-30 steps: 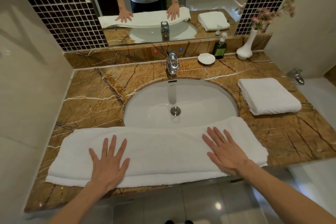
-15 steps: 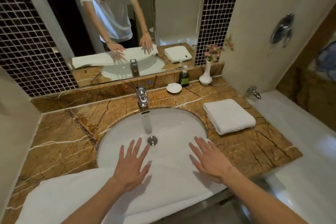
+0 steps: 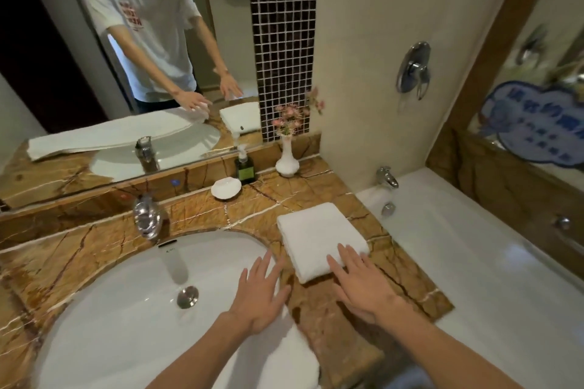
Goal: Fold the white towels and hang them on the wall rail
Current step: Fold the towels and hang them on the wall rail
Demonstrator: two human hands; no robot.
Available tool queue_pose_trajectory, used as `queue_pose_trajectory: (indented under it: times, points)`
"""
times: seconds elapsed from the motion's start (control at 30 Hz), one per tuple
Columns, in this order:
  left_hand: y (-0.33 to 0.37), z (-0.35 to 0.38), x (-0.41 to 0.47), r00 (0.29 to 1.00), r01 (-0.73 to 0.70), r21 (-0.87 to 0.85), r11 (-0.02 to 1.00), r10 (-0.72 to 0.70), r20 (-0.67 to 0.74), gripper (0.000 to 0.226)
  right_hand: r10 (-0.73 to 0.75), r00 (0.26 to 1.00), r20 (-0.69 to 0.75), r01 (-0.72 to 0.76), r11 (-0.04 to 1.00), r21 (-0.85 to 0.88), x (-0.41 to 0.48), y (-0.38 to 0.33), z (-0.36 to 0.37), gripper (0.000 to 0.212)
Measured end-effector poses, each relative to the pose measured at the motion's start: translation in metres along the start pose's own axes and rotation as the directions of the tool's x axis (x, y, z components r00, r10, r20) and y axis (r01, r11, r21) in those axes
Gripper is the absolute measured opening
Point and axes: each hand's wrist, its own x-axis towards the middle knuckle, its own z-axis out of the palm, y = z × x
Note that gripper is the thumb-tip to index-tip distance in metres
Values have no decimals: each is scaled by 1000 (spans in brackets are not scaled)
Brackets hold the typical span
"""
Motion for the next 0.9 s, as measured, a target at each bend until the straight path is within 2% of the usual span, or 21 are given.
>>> queue_pose_trajectory:
  times: [0.1,0.27,0.37,0.43,0.47,0.57,0.63,0.7,0.77,0.83,0.9]
  points:
    - [28,8,37,991,129,-151,980,-121,58,68,33,999,25,-33,999,21,14,36,-3,61]
    - [58,18,73,964,267,-398,878,-234,128,65,130,989,69,-140,975,171,39,75,5,64]
    - [70,20,84,937,338,-548,765,-331,115,65,152,976,157,-193,938,287,53,81,8,66]
    - [74,14,92,888,391,-672,629,-449,97,53,155,968,199,-220,904,366,60,79,9,67]
    - [75,10,96,858,411,-722,557,-503,100,38,174,964,200,-245,877,415,65,79,11,68]
    - [72,-6,110,771,445,-847,290,-605,198,11,298,939,174,-342,733,588,78,76,13,66]
    - [67,-9,119,731,446,-892,79,-606,312,4,346,919,187,-385,693,610,85,75,10,64]
    - [62,-9,127,737,419,-905,-82,-552,391,7,370,905,208,-422,734,532,87,72,5,67]
    - [56,-2,134,761,414,-899,-142,-488,427,24,350,919,182,-394,796,459,84,63,-2,72]
    - [56,3,138,775,427,-898,-103,-469,423,33,249,956,156,-293,837,463,81,47,-9,67]
    - [61,7,142,757,444,-894,-50,-513,405,28,178,970,166,-239,833,499,78,32,-12,64]
